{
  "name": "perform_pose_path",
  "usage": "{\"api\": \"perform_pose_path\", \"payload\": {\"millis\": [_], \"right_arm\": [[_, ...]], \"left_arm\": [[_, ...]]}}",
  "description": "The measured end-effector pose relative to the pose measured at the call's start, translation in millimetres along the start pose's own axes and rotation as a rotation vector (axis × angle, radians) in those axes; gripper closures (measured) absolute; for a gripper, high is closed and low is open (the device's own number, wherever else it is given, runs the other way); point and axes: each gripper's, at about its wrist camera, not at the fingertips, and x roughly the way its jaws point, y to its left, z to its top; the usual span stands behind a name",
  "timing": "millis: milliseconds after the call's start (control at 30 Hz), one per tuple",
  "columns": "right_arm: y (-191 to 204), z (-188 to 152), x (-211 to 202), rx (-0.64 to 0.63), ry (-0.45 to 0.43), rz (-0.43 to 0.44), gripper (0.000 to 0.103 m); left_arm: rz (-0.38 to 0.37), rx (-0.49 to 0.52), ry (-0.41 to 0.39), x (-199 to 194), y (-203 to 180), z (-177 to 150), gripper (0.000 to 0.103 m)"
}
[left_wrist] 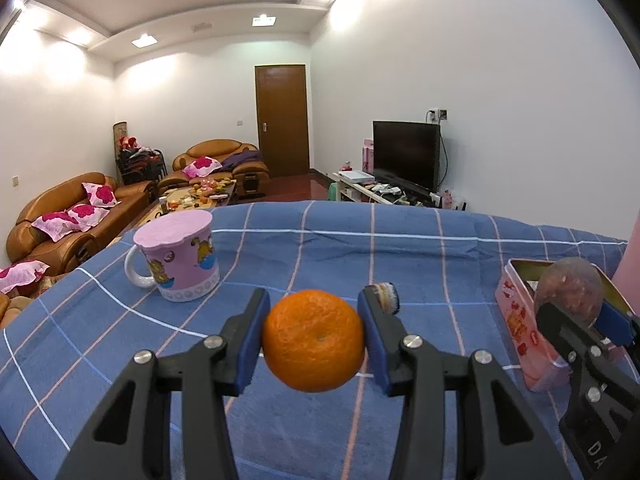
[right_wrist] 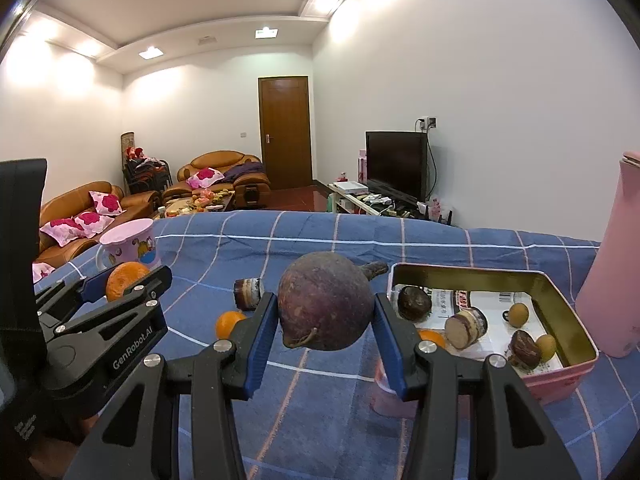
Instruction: Organize fruits
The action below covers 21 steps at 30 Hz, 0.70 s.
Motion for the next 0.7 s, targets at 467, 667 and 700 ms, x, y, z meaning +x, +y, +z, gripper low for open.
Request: {"api": "perform_pose_path", "payload": {"millis": [467, 667, 700], "right_arm": [[-23.2, -8.1, -18.1, -0.014, -0.001, -0.022, 0.053], [-37.3, -10.0, -25.7, -0.024, -0.005, -0.038, 0.053], [-41.2, -10.6, -27.3, -0.024, -0.007, -0.043, 0.053]], "left_arm": [[-0.027, 0.013, 0.008, -13.2, -27.8, -6.2, 0.056], [-0.040, 0.016, 0.013, -18.1, -41.9, -8.9, 0.056], [-0.043, 0.018, 0.015, -18.0, -43.5, -8.7, 0.056]]}}
